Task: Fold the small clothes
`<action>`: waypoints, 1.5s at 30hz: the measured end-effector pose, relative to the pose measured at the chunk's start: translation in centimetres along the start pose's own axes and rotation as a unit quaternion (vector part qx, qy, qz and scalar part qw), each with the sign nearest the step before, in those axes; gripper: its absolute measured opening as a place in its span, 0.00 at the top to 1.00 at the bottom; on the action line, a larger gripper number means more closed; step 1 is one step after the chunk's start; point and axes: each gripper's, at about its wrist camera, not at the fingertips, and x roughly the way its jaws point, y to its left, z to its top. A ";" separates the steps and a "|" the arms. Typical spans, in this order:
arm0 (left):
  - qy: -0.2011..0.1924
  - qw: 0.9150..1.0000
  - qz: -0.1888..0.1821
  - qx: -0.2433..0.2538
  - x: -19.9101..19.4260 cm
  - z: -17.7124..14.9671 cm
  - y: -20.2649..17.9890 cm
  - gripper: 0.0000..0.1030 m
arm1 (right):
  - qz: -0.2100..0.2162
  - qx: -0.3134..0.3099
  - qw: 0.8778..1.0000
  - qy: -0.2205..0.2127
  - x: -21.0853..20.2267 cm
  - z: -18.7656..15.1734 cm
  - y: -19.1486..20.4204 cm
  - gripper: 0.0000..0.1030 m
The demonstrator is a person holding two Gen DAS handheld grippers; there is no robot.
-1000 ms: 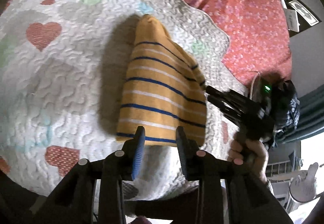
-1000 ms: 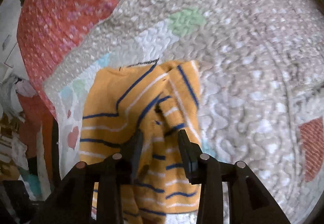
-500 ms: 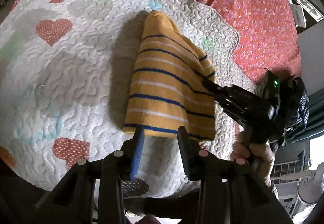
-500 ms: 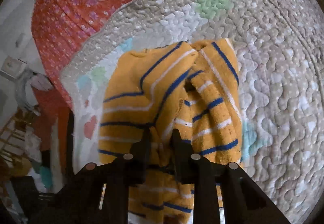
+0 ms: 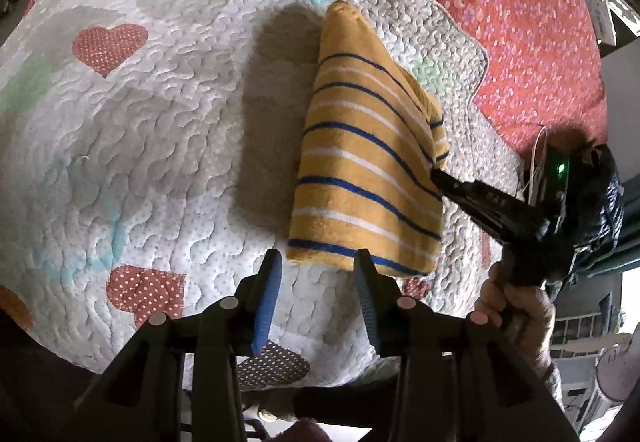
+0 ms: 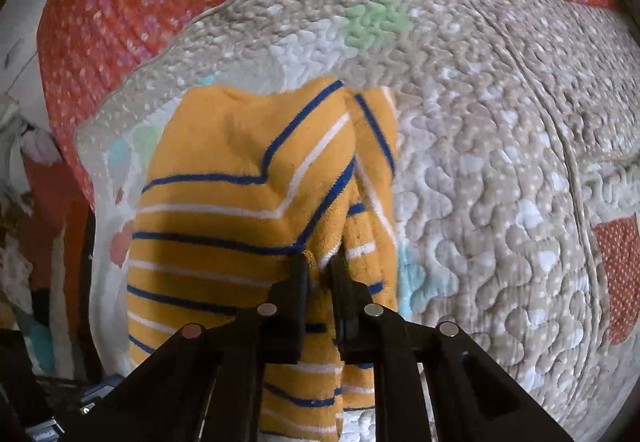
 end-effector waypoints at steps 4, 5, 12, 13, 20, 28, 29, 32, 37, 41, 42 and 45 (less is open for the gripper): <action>-0.005 1.000 0.013 0.008 -0.3 0.0 -0.1 0.64 | -0.021 -0.008 1.000 -0.004 -1.0 0.6 0.1 0.86; -0.006 1.000 0.015 0.010 -0.3 0.0 -0.1 0.63 | -0.034 -0.006 0.999 -0.017 -1.7 0.7 0.1 0.86; -0.022 0.997 0.055 0.049 -0.4 0.0 -0.8 0.61 | 0.001 -0.047 0.995 -0.092 -4.6 1.0 4.2 0.84; -0.024 0.996 0.060 0.054 -0.5 -0.1 -0.9 0.61 | 0.008 -0.054 0.995 -0.086 -4.1 1.0 4.6 0.83; -0.044 0.989 0.104 0.094 -1.4 -0.7 -1.6 0.60 | -0.050 -0.016 0.998 -0.029 1.2 1.0 2.9 0.76; -0.076 0.979 0.137 0.131 -3.0 -1.6 -2.7 0.55 | -0.066 -0.008 0.994 -0.091 -5.3 -2.5 1.2 0.65; -0.079 0.978 0.138 0.135 -3.2 -1.8 -3.0 0.55 | -0.061 -0.002 0.993 -0.098 -6.1 -3.4 1.0 0.62; -0.092 0.971 0.156 0.154 -3.9 -2.5 -3.8 0.52 | -0.064 0.007 0.992 -0.109 -7.4 -6.1 0.8 0.57; -0.116 0.964 0.165 0.171 -5.6 -3.8 -4.6 0.48 | -0.060 0.018 0.994 -0.092 -7.6 -9.8 0.9 0.55; -0.133 0.958 0.175 0.184 -6.9 -4.9 -5.0 0.47 | -0.061 0.018 0.995 -0.078 -7.4 -11.6 1.2 0.55; -0.136 0.957 0.175 0.186 -7.2 -5.2 -5.1 0.46 | -0.062 0.018 0.995 -0.077 -7.6 -12.0 1.3 0.55; -0.148 0.954 0.176 0.192 -8.2 -6.0 -5.3 0.44 | -0.061 0.013 0.995 -0.080 -8.1 -12.8 1.9 0.54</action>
